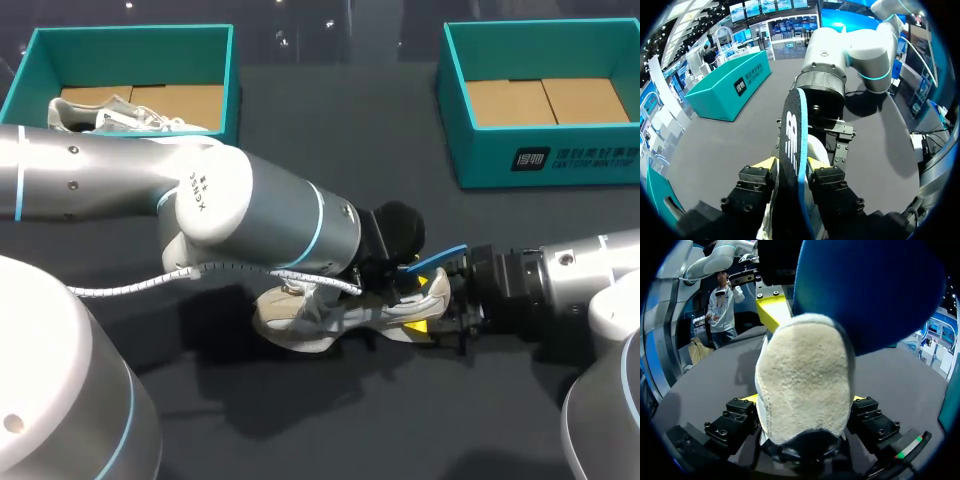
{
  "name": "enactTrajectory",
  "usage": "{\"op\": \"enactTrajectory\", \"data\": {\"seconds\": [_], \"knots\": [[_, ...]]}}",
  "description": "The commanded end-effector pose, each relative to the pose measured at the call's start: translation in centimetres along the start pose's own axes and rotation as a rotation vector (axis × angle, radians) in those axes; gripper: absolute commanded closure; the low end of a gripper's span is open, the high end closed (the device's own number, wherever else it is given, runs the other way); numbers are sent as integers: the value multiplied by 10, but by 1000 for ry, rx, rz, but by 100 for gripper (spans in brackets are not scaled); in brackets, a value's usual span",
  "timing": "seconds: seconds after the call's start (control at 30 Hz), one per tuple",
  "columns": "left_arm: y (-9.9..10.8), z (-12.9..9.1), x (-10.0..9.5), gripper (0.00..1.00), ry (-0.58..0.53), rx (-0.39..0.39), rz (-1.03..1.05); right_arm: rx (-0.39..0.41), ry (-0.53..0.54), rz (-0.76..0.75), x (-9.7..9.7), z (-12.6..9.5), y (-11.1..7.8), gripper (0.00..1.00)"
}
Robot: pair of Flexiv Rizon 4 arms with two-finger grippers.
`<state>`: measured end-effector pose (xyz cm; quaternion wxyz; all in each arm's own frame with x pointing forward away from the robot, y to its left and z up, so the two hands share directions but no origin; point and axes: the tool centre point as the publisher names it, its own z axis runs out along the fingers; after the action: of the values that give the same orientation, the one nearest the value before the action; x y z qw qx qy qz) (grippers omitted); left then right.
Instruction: Take the shoe out of the shoebox, open the shoe tongue, remove and reinsert the insole, then place the shoe into the shoebox
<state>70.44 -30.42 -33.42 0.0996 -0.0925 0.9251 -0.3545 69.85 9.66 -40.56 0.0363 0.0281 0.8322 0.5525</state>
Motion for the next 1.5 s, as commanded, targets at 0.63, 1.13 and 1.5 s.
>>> {"op": "enactTrajectory", "data": {"seconds": [0.63,1.13,1.5], "knots": [[-32,-20,-5,100,116,-23,-79,3,-2,0,1,0,1,100],[-89,-60,20,100,326,12,-88,3,-2,0,1,0,1,100],[-94,-64,21,100,363,8,-81,3,-2,0,1,0,1,100]]}}
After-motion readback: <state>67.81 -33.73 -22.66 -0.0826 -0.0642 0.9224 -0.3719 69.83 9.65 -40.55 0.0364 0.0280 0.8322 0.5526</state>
